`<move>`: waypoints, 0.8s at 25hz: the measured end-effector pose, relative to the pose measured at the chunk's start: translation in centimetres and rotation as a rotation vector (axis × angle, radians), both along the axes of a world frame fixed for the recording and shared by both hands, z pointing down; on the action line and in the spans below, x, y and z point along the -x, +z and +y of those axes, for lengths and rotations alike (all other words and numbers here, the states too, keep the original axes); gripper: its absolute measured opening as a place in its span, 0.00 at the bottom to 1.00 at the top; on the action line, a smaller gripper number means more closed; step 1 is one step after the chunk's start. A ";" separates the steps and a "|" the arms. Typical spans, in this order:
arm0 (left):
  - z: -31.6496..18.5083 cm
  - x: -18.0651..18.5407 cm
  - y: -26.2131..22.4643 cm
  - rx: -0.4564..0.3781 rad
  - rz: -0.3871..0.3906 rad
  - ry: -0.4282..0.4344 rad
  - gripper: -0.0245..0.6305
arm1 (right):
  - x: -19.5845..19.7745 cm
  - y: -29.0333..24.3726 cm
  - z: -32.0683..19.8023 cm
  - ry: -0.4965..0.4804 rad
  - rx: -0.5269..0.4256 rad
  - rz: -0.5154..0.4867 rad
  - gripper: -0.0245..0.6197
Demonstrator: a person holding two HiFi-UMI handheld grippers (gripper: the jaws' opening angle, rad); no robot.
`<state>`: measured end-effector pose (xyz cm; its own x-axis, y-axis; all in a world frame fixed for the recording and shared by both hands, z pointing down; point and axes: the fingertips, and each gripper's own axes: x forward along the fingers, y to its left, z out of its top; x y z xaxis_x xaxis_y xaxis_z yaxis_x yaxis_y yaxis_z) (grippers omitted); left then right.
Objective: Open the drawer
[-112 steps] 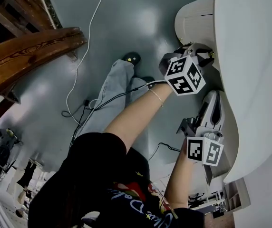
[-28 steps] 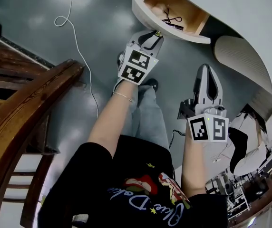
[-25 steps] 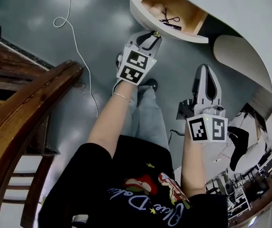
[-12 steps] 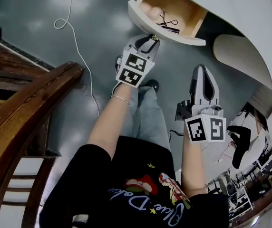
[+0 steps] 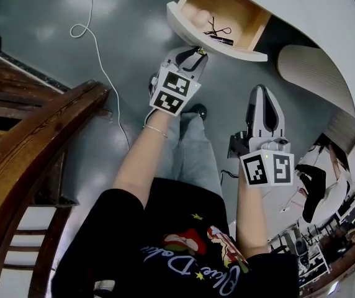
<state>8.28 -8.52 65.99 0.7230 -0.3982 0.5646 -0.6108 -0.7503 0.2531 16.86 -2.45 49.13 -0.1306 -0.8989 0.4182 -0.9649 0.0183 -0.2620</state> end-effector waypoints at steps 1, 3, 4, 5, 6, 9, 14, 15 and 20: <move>0.1 0.0 0.0 -0.001 0.001 -0.001 0.19 | 0.0 0.0 0.1 -0.001 0.000 0.000 0.03; 0.2 0.0 -0.2 0.001 0.005 -0.006 0.19 | 0.0 -0.1 0.1 -0.001 0.000 -0.001 0.03; 0.3 0.0 -0.3 0.002 0.007 -0.007 0.19 | 0.0 -0.1 0.1 -0.001 0.000 -0.001 0.03; 0.4 0.1 -0.3 0.003 0.008 -0.007 0.19 | 0.0 -0.2 0.1 -0.001 -0.001 -0.002 0.03; 0.6 0.2 -0.2 0.003 0.009 -0.007 0.19 | 0.2 -0.2 0.1 -0.001 -0.002 -0.002 0.03; 1.5 0.9 0.2 -0.001 0.013 -0.008 0.19 | 0.8 0.2 0.6 -0.010 -0.006 0.000 0.03; 2.2 1.6 0.1 -0.005 0.018 -0.009 0.19 | 1.7 0.1 1.0 -0.026 -0.012 0.008 0.03; 2.4 1.6 0.2 -0.004 0.017 -0.009 0.19 | 1.8 0.2 1.1 -0.027 -0.012 0.007 0.03; 2.3 1.7 -0.1 0.001 0.013 -0.005 0.19 | 1.8 -0.2 0.8 -0.033 -0.010 0.006 0.03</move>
<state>6.62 -6.20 65.86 0.7283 -0.4011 0.5556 -0.6112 -0.7469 0.2620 15.02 -1.70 48.89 -0.1574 -0.8985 0.4099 -0.9653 0.0524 -0.2558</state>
